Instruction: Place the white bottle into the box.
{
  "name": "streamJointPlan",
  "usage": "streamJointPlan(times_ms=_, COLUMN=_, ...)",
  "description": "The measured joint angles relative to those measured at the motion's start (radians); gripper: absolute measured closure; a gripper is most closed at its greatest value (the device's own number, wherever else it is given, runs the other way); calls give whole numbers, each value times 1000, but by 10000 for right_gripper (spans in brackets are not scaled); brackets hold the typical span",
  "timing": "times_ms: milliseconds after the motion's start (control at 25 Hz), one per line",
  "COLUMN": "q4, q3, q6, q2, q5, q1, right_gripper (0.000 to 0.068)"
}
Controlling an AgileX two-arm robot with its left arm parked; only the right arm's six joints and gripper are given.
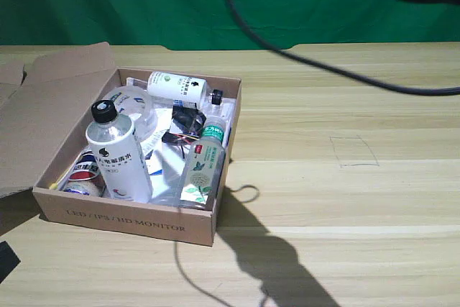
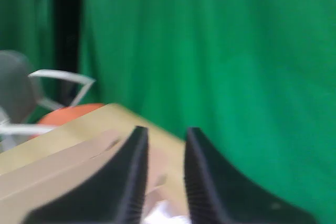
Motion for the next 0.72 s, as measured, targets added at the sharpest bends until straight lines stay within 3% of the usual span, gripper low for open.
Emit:
streamJointPlan(times_ms=40, q4=1, q3=26, q6=-7, q2=-47, q5=25, q1=-46, right_gripper=586)
streamJointPlan(times_ms=160, q4=4, q3=141, q6=-14, q2=-188, q5=70, q1=-179, right_gripper=667)
streamJointPlan(times_ms=400, q4=8, q3=425, q6=-38, q2=-484, q5=168, q1=-352, right_gripper=680)
streamJointPlan(times_ms=720, q4=19, q3=876, q6=-88, q2=-907, q5=315, q1=-382, right_gripper=680)
